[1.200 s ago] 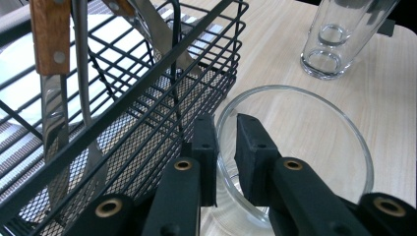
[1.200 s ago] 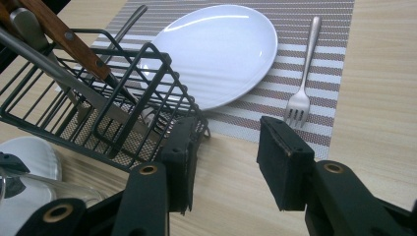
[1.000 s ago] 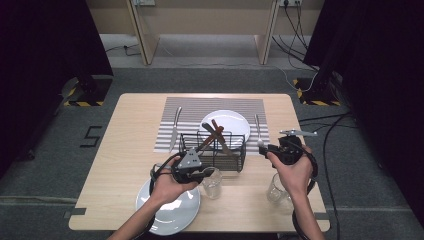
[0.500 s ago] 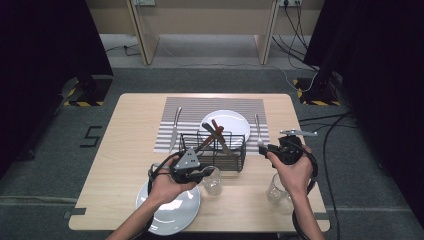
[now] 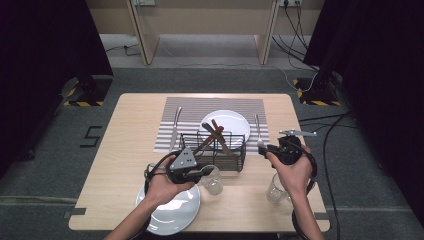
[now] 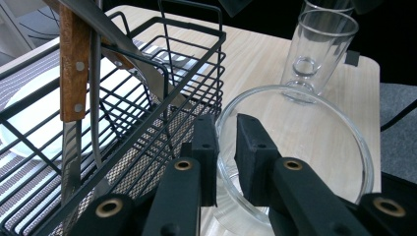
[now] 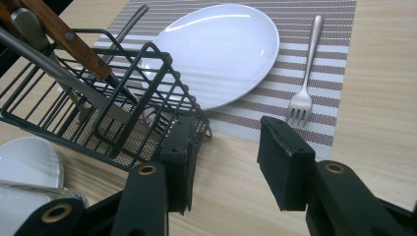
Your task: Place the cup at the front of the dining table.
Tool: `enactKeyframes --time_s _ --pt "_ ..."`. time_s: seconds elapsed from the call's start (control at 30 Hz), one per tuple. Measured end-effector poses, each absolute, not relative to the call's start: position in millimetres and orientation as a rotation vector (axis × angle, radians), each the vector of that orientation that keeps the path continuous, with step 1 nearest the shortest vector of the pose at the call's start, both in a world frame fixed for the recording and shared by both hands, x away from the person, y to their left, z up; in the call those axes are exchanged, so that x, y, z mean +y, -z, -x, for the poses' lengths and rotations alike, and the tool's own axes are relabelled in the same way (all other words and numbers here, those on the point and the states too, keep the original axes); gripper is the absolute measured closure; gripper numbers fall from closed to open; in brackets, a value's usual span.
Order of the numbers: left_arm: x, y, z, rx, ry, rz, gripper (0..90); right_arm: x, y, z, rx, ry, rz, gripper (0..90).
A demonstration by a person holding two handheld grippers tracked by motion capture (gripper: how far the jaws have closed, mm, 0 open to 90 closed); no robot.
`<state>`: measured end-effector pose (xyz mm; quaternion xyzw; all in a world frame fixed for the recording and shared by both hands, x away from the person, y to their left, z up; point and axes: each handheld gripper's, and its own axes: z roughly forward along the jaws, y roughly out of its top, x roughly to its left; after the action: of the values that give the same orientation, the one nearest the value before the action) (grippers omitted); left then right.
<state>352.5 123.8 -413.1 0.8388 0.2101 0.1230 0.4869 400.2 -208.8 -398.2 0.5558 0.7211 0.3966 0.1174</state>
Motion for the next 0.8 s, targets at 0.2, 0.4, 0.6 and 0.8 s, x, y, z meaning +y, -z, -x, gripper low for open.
enactKeyframes --time_s 0.2,0.4,0.6,0.8 --pt "124 409 -350 0.492 -0.307 -2.041 79.1 -209 398 -400 2.109 -1.156 -1.628 57.6" --pt "128 407 -350 0.502 -0.313 -2.026 79.1 -208 399 -400 2.112 -1.152 -1.626 57.5" --pt "133 406 -349 0.507 -0.32 -2.024 79.1 -209 399 -400 2.111 -1.152 -1.63 57.4" --pt "138 405 -346 0.507 -0.322 -2.02 79.1 -207 400 -401 2.117 -1.146 -1.627 57.4"
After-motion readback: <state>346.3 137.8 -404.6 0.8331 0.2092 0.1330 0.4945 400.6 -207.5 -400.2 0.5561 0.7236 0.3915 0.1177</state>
